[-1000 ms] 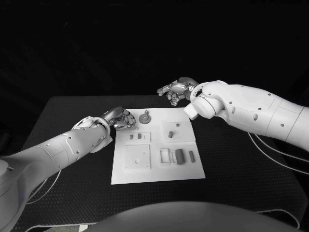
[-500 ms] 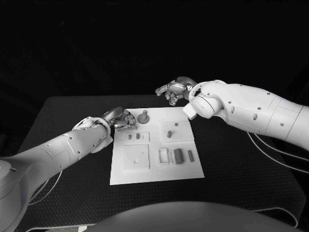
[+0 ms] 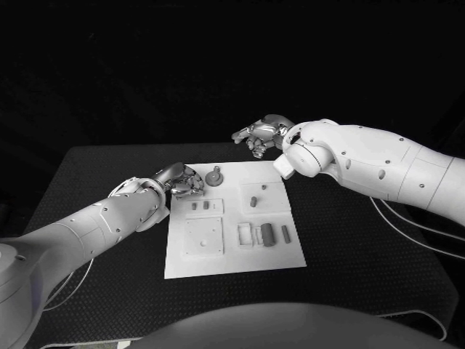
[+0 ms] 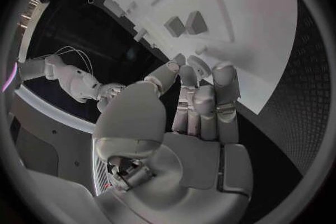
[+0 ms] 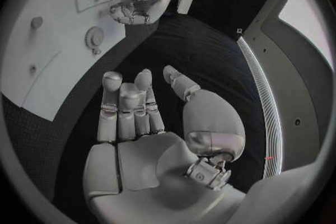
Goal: Assemble the parts on the task board
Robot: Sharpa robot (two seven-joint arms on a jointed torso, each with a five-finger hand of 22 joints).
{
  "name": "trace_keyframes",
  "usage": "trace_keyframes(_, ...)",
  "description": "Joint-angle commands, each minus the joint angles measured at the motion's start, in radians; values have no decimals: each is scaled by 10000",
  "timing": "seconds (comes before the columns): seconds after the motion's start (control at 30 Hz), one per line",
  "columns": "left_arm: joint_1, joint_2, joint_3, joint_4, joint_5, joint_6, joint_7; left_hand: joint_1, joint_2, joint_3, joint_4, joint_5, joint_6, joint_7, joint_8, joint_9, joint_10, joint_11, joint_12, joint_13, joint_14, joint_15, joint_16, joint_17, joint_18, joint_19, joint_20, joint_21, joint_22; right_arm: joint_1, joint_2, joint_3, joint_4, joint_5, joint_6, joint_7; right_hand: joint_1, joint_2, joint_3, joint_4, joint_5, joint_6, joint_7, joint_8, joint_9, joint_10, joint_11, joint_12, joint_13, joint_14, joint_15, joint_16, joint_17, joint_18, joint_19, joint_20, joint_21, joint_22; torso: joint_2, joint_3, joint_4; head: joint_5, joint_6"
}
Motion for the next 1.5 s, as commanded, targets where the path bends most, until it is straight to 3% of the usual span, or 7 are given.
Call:
trace_keyframes(0.03, -10, 52, 4, -65, 105, 205, 101, 7, 97, 28, 24, 46, 281, 245, 23, 206, 37, -31, -20, -13, 0, -49, -23, 15, 687, 28, -66, 46, 199, 3, 3, 7, 28, -88, 2, 66, -105, -26, 13, 11, 17, 9, 56, -48, 18, -95, -3, -48, -6, -52, -34, -57, -12, 151, -5, -30, -34, 95, -1, -2, 11, -6, 1)
trace_keyframes(0.8, -48, 189, 10, -407, 341, 296, 137, 5, 103, 15, 23, 46, 278, 244, 19, 215, 37, -30, -25, -24, -8, -46, -20, 24, 678, 19, -68, 51, 206, 56, -118, 7, 257, -114, -11, 60, -102, -33, 23, 7, 17, 11, 55, -49, 24, -97, -2, -45, -4, -51, -33, -57, -10, 151, -1, -32, -38, 93, 37, 6, 2, -98, 1)
trace_keyframes(1.03, -48, 209, 10, -383, 373, 329, 135, 5, 106, 11, 23, 45, 277, 244, 17, 217, 38, -30, -25, -27, -10, -46, -19, 26, 676, 17, -69, 53, 208, 119, -197, 9, 369, -152, -20, 55, -101, -35, 25, 5, 17, 13, 55, -49, 26, -97, -2, -44, -3, -51, -33, -57, -9, 150, -1, -32, -38, 93, 112, -3, -19, -142, 1)
trace_keyframes(1.37, -56, 232, 10, -351, 399, 336, 112, 6, 112, 8, 23, 46, 272, 246, 13, 219, 38, -30, -26, -31, -13, -46, -18, 30, 674, 14, -71, 55, 210, 188, -261, 13, 476, -164, -17, 43, -102, -40, 27, 6, 17, 13, 56, -49, 29, -98, -2, -43, -2, -50, -32, -57, -8, 151, 0, -32, -40, 92, 219, 19, -42, -170, 1)
trace_keyframes(1.5, -80, 248, 10, -367, 400, 335, 113, 6, 115, 6, 23, 46, 269, 247, 11, 220, 38, -29, -26, -32, -14, -46, -17, 31, 673, 13, -72, 57, 210, 204, -270, 16, 506, -169, -16, 43, -102, -40, 29, 5, 17, 13, 56, -50, 30, -98, -2, -43, -2, -49, -32, -57, -8, 151, 0, -32, -40, 92, 241, 8, -49, -180, 1)
